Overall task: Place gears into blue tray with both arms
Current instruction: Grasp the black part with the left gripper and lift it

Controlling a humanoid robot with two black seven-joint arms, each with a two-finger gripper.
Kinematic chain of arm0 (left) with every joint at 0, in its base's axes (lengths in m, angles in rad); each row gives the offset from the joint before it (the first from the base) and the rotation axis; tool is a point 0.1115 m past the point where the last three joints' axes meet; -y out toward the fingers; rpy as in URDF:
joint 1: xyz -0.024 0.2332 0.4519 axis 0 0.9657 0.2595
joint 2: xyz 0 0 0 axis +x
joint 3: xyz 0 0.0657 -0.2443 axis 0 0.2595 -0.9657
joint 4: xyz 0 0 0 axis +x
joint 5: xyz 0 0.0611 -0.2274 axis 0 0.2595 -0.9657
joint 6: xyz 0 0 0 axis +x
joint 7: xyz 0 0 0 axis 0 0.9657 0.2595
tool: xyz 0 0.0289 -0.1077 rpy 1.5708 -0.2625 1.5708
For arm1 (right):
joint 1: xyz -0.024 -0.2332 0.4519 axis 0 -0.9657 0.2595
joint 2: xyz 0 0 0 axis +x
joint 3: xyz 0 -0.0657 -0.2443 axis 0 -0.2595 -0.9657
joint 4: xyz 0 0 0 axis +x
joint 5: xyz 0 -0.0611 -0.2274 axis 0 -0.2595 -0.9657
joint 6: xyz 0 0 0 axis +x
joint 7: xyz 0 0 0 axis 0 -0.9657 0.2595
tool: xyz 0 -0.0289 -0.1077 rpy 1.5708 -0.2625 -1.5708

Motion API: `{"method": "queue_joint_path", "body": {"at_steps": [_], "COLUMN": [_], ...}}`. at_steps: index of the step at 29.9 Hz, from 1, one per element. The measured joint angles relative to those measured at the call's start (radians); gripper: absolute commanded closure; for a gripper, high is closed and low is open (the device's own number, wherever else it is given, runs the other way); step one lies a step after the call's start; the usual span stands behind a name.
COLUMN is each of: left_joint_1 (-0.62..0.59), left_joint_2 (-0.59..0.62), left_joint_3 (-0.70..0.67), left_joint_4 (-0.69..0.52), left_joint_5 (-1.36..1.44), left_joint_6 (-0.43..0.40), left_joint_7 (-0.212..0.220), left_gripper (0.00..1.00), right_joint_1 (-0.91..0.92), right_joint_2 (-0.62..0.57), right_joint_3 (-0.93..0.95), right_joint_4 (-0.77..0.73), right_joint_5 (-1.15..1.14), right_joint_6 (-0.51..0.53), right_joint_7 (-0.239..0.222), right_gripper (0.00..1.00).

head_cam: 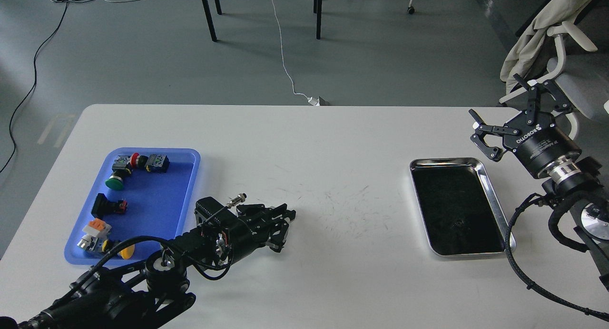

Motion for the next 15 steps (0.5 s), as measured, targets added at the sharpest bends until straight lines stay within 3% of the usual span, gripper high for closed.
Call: {"method": "queue_joint_path", "body": {"at_steps": [7,15], "left_joint_1": [-0.016,-0.057], "left_joint_2": [0.064,0.303], "left_joint_3": [-0.015,-0.071], "left_joint_4": [-0.051,-0.244], "left_joint_5": [0.0,0.0], "left_joint_6": [0.03,0.037], "left_joint_7": [-0.006,0.001], "left_gripper": [0.95,0.94], "right_joint_1": [0.0,0.003], "right_joint_2": [0.0,0.0], "right_joint_3": [0.0,0.002], "right_joint_4": [0.0,0.0], "right_joint_5": [0.0,0.0], "right_joint_6": [0.001,0.0], "right_joint_7": [0.0,0.0], "right_gripper": [0.04,0.04]}}
